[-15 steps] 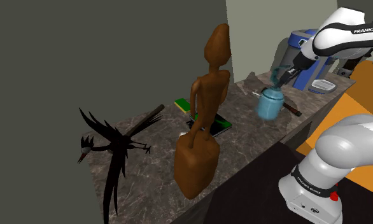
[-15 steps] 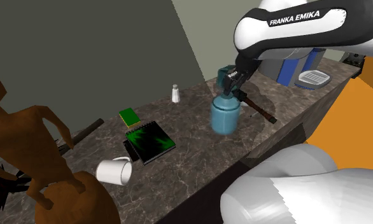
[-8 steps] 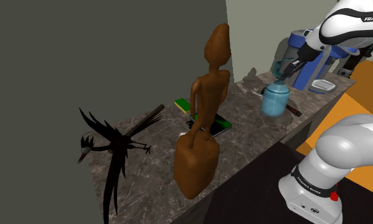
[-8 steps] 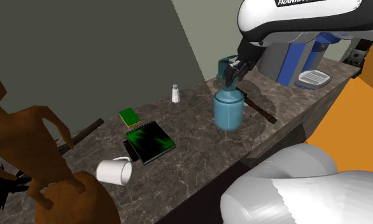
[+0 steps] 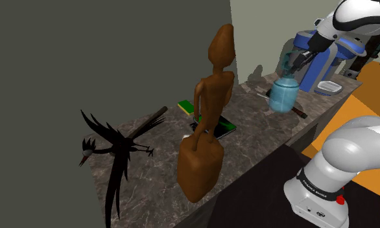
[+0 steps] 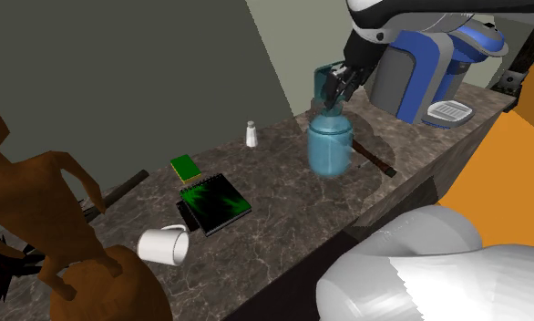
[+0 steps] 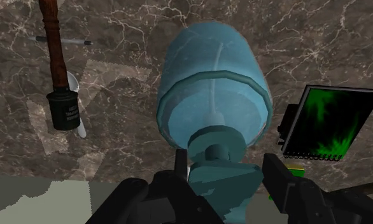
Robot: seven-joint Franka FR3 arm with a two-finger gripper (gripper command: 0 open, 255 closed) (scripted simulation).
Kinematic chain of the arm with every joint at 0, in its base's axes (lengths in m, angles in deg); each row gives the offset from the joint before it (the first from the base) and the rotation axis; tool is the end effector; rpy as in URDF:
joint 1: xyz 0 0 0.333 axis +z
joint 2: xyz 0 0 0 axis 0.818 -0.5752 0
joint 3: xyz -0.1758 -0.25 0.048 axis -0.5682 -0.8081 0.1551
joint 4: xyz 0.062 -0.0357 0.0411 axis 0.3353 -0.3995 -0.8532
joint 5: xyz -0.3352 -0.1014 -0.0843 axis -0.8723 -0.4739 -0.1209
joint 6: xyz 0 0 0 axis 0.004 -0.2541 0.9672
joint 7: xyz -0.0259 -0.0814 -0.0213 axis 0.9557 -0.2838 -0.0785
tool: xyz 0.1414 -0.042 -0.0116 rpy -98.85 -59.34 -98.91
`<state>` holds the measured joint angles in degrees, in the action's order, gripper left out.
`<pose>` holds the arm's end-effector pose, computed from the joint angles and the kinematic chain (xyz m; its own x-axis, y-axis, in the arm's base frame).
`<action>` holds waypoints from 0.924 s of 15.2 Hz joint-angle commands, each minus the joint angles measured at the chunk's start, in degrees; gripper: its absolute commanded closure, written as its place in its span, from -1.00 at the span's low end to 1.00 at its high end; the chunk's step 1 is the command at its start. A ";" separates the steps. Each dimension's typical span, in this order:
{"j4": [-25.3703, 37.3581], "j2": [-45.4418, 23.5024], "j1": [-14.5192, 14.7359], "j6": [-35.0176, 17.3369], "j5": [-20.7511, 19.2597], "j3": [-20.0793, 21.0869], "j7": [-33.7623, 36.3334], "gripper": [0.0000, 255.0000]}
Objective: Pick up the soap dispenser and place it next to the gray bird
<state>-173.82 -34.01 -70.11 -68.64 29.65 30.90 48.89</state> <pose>0.2178 -0.2653 0.4990 0.9426 -0.1573 0.2946 -0.1664 -0.9860 0.0061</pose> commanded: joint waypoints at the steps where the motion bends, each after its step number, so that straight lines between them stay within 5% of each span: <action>1: 1.61 0.03 0.19 1.60 0.36 0.46 0.07 1.00; 14: 12.32 -1.56 1.57 10.73 2.44 2.68 0.41 1.00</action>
<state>-162.41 -35.41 -68.63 -58.60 31.95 33.47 49.33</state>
